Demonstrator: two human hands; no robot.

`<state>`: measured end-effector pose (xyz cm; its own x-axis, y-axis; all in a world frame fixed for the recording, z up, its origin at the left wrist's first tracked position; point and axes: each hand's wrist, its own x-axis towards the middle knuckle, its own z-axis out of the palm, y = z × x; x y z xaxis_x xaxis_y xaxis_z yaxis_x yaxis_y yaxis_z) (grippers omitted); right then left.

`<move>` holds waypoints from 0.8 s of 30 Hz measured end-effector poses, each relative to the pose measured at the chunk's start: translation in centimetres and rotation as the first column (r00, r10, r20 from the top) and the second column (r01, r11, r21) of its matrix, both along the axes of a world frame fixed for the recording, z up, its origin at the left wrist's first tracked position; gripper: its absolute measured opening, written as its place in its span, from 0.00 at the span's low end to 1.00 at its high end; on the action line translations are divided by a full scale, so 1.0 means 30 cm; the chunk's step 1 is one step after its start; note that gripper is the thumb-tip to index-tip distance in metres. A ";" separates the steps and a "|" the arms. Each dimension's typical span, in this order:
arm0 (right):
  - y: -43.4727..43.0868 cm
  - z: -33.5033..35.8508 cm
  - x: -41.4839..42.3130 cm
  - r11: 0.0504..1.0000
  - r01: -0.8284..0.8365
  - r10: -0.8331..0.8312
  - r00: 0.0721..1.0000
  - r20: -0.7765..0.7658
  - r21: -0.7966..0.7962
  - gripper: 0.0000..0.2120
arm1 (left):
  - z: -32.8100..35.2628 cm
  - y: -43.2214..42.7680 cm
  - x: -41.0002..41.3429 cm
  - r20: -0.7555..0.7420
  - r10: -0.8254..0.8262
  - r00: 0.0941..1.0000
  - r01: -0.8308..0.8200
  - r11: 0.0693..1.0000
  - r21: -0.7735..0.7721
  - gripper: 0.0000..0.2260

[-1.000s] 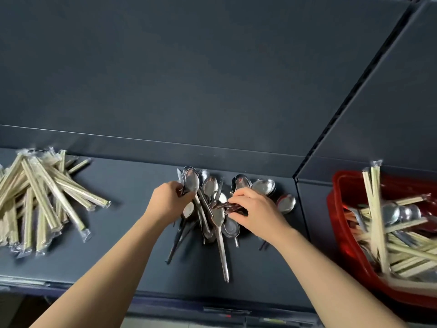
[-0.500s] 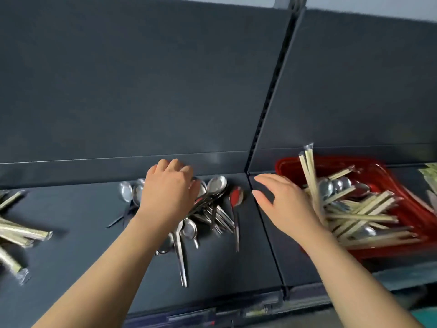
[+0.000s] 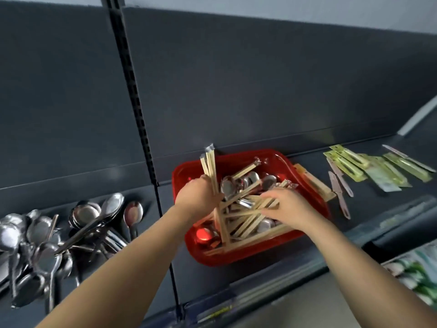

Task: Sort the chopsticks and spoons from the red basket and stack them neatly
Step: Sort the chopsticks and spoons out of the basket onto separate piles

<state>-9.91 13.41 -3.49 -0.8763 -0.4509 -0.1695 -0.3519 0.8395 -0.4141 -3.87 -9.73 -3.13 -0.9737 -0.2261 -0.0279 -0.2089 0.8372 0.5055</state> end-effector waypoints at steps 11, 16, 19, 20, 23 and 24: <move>0.063 -0.045 -0.199 0.941 -0.338 0.339 0.936 -0.093 0.025 0.08 | 0.029 0.043 -0.037 -0.043 0.302 0.952 -0.261 0.879 0.399 0.06; 0.104 0.000 -0.264 0.937 -0.346 0.348 0.925 -0.155 0.040 0.10 | 0.079 0.090 -0.014 -0.106 0.214 0.971 -0.131 0.848 0.513 0.10; 0.125 0.008 -0.277 0.911 -0.392 0.396 0.918 -0.011 0.130 0.14 | 0.039 0.119 -0.037 -0.005 0.156 0.988 -0.139 0.897 0.419 0.09; 0.130 0.007 -0.275 0.902 -0.403 0.400 0.915 0.049 0.157 0.18 | 0.018 0.127 -0.047 0.028 0.148 0.989 -0.148 0.919 0.365 0.09; 0.136 -0.003 -0.275 0.894 -0.412 0.394 0.910 0.132 0.174 0.21 | -0.042 0.135 -0.066 0.103 0.150 0.983 -0.171 0.958 0.230 0.10; 0.137 -0.005 -0.277 0.898 -0.410 0.392 0.910 0.132 0.160 0.19 | -0.055 0.136 -0.071 0.118 0.153 0.981 -0.173 0.969 0.179 0.10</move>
